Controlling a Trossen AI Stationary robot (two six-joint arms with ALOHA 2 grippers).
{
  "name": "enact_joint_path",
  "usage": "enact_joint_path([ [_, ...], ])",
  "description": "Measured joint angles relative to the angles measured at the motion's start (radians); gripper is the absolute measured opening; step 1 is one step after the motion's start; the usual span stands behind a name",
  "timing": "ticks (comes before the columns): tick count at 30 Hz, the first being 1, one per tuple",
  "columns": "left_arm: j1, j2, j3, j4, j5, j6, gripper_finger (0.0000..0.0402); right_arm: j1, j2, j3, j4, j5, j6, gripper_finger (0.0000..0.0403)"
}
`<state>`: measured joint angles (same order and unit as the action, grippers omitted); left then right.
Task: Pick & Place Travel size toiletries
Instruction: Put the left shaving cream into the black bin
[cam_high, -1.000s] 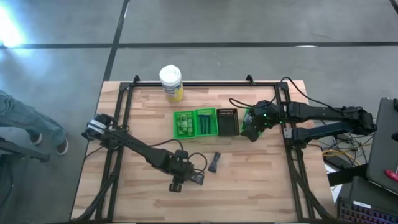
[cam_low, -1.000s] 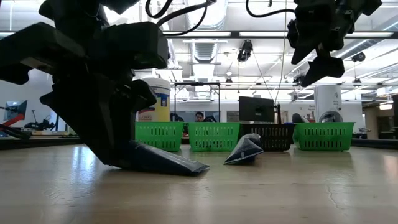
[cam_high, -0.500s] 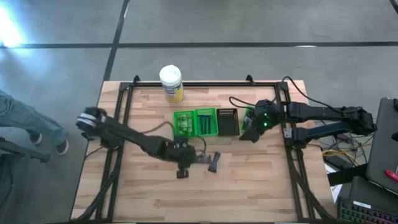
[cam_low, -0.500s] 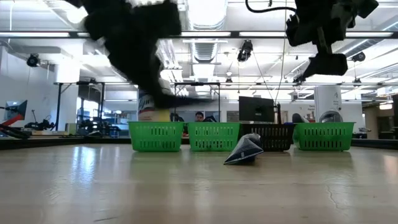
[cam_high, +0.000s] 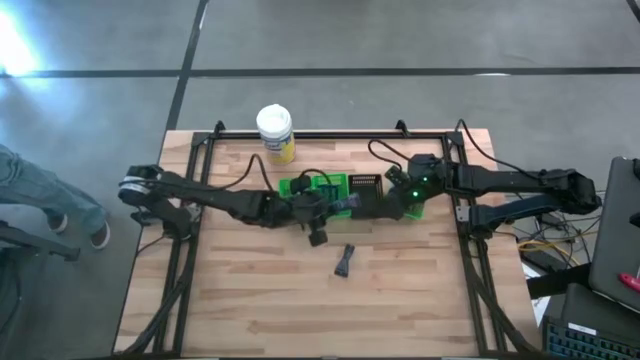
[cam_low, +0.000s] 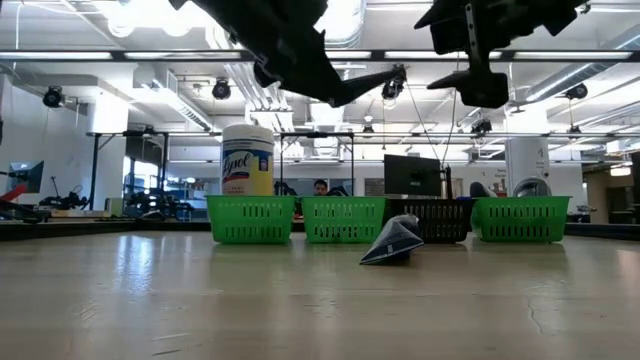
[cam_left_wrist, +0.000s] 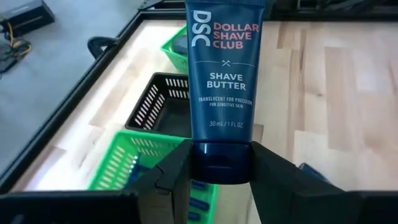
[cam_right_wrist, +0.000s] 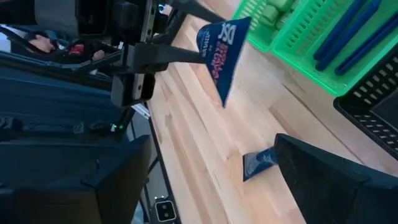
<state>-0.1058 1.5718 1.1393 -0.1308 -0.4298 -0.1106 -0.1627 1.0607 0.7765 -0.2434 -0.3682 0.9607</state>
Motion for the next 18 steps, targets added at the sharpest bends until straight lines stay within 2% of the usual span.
enact_joint_path([
  [5, 0.022, 0.009, 0.012, 0.000, 0.026, 0.054, 0.0134, 0.000, 0.011, 0.002, 0.013, 0.001, 0.001, 0.0313],
  [10, 0.030, 0.010, 0.007, 0.000, 0.050, 0.056, 0.0134, -0.007, 0.018, 0.003, 0.021, 0.054, 0.009, 0.0290],
  [18, 0.038, 0.039, 0.006, 0.062, 0.077, 0.085, 0.0135, -0.026, 0.083, 0.003, 0.110, 0.035, 0.044, 0.0254],
])
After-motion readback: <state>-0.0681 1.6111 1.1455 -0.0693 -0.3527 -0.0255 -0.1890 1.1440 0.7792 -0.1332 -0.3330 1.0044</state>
